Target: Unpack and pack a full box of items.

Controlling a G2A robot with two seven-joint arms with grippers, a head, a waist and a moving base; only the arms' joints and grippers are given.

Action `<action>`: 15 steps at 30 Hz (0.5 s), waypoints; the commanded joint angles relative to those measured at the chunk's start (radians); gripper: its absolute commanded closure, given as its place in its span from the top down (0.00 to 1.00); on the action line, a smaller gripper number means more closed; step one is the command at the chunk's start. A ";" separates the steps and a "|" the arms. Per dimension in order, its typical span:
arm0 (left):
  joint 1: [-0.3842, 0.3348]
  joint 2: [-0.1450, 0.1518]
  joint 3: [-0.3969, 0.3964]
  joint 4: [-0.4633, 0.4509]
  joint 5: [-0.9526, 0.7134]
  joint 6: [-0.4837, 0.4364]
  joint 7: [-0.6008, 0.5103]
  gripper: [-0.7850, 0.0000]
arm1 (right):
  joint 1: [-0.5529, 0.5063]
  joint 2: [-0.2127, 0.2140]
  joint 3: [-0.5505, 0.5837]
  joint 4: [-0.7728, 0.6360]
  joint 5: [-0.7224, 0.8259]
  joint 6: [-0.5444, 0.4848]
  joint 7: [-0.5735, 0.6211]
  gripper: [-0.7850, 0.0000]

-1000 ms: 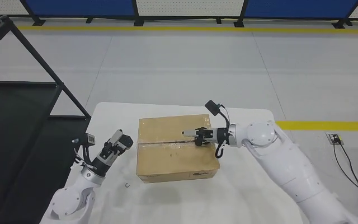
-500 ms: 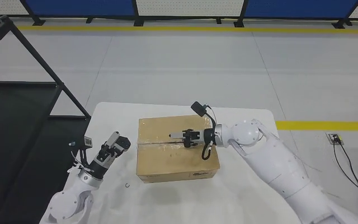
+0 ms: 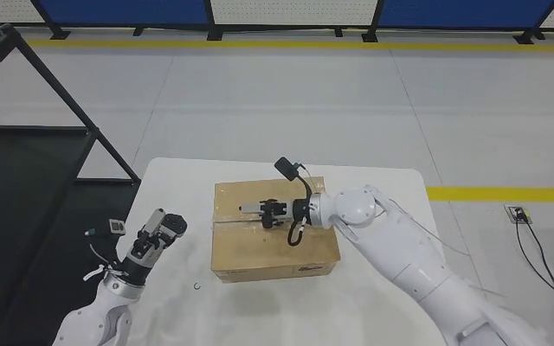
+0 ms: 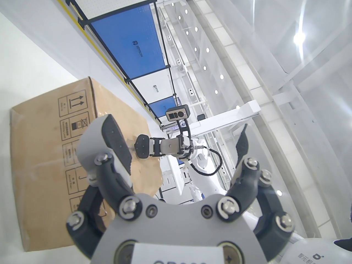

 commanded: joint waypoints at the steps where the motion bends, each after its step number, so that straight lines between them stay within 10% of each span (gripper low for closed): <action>1: 0.012 0.001 -0.011 -0.010 -0.001 -0.006 0.002 1.00 | 0.004 -0.005 -0.003 0.006 0.002 0.003 -0.001 1.00; 15: 0.018 0.001 -0.013 -0.016 0.000 0.000 -0.003 1.00 | -0.036 -0.001 0.019 -0.020 0.004 -0.007 -0.034 1.00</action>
